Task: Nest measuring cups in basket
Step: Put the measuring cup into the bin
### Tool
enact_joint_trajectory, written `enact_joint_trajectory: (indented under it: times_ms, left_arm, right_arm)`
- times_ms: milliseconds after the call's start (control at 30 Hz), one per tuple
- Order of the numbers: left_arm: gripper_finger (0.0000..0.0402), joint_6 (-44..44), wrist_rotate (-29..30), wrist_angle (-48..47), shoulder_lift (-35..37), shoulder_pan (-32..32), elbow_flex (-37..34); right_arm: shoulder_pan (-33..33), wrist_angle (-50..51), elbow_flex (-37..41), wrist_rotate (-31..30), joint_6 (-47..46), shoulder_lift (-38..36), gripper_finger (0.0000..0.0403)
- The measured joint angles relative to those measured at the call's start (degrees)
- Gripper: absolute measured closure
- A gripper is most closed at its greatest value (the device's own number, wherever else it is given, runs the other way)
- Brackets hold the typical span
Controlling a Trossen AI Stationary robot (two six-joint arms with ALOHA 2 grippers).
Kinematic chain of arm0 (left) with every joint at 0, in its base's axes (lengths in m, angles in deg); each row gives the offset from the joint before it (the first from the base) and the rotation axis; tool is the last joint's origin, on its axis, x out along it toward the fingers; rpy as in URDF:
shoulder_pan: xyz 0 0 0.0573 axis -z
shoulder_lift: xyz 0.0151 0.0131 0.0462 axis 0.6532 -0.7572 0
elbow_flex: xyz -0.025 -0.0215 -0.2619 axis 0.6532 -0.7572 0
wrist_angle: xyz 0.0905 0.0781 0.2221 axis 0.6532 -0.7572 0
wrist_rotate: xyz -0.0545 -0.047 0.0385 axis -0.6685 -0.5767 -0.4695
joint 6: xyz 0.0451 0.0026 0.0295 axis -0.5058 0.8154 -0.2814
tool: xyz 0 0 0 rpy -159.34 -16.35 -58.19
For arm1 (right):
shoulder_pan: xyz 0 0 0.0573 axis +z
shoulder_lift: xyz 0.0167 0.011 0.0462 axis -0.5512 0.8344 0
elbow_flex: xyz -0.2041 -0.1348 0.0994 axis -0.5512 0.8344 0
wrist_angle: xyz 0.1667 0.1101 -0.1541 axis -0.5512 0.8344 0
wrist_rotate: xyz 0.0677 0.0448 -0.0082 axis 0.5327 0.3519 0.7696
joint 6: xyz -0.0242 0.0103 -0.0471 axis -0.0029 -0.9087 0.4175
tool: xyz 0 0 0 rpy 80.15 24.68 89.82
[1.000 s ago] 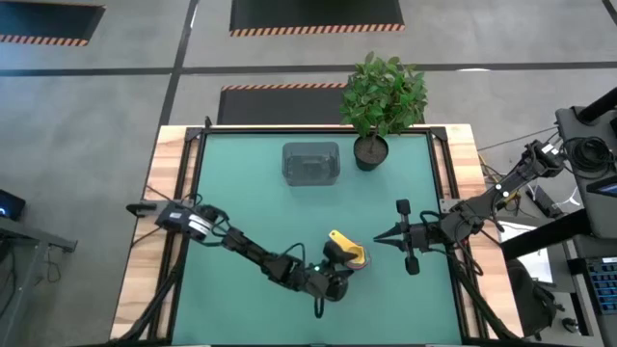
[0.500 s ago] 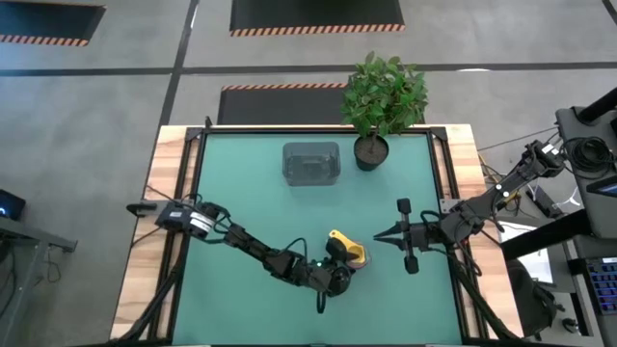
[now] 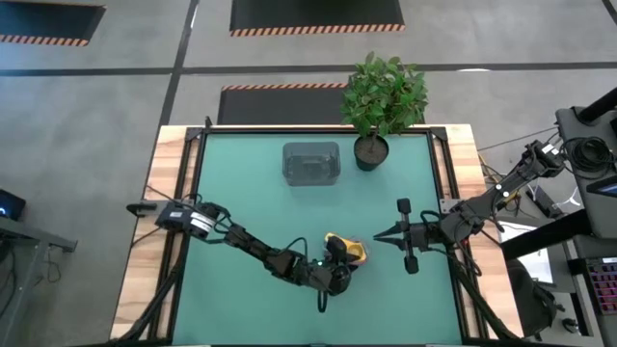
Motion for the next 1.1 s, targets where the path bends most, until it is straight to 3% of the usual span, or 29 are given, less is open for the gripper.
enact_joint_trajectory:
  times_ms: [500,933,1100]
  left_arm:
    - [0.0324,1.5,0.6,-1.5,-0.3,-0.1,2.1]
    - [0.0326,1.3,1.8,-6.8,-0.6,-0.1,7.0]
    - [0.0302,1.9,0.6,-9.1,-0.6,-0.2,8.7]
  right_arm:
    - [0.0,0.2,0.0,0.0,-0.2,0.0,0.0394]
    - [0.0,0.3,0.0,0.1,-1.0,-0.1,0.0394]
    - [0.0,1.4,-0.6,0.1,-3.2,-0.1,0.0394]
